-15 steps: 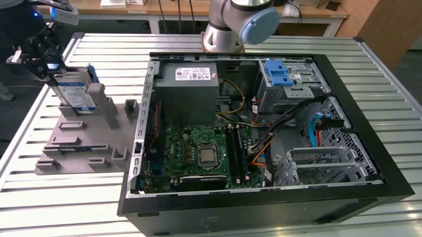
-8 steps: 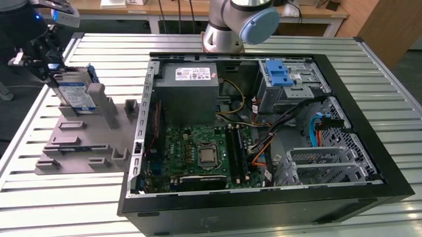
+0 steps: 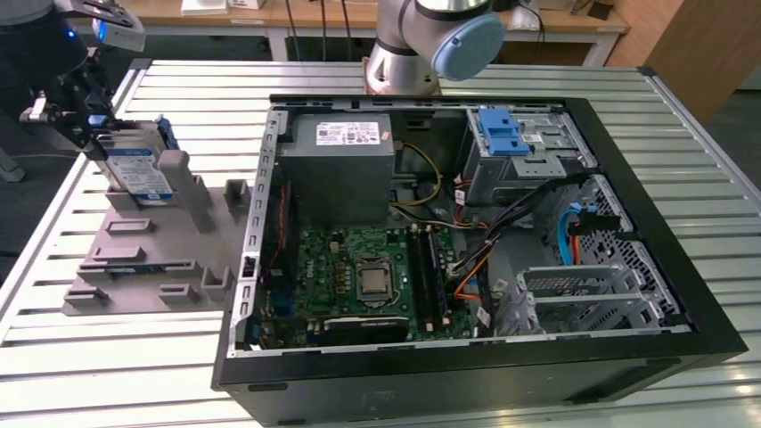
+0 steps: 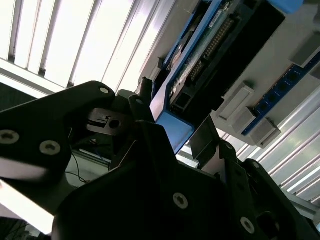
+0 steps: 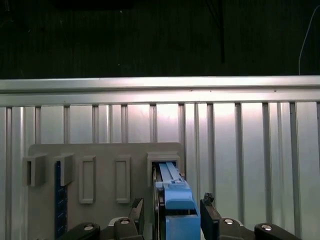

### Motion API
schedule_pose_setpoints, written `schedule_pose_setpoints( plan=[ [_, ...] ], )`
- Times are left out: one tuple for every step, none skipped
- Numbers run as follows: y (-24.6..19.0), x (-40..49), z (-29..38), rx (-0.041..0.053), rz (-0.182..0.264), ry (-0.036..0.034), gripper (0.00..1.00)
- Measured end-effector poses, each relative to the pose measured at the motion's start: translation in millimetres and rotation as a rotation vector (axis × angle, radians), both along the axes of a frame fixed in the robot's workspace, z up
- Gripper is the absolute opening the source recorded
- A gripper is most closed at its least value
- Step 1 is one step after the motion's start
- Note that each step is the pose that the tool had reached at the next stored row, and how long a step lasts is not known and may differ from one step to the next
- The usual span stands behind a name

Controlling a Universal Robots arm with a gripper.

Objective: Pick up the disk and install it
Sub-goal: 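Pick up the disk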

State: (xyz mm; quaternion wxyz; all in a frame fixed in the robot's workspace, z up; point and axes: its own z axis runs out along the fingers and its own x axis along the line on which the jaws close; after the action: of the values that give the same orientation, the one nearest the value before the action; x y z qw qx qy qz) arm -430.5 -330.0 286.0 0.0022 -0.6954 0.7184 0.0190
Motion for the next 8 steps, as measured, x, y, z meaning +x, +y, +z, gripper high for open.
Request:
schedule_pose_setpoints(
  plan=[
    [0.0, 0.0, 0.0, 0.0001, 0.0, 0.0001, 0.56],
    [0.0, 0.0, -0.1, 0.0001, 0.0, 0.0001, 0.56],
    [0.0, 0.0, -0.1, 0.0001, 0.0, 0.0001, 0.56],
    [0.0, 0.0, -0.2, 0.0002, 0.0, 0.0, 0.56],
    [0.0, 0.0, -0.1, 0.0001, 0.0, 0.0001, 0.55],
    [0.0, 0.0, -0.1, 0.0001, 0.0, 0.0, 0.55],
    [0.0, 0.0, -0.2, 0.0001, 0.0, 0.0, 0.48],
    [0.0, 0.0, -0.2, 0.0001, 0.0, 0.0, 0.48]
  ],
)
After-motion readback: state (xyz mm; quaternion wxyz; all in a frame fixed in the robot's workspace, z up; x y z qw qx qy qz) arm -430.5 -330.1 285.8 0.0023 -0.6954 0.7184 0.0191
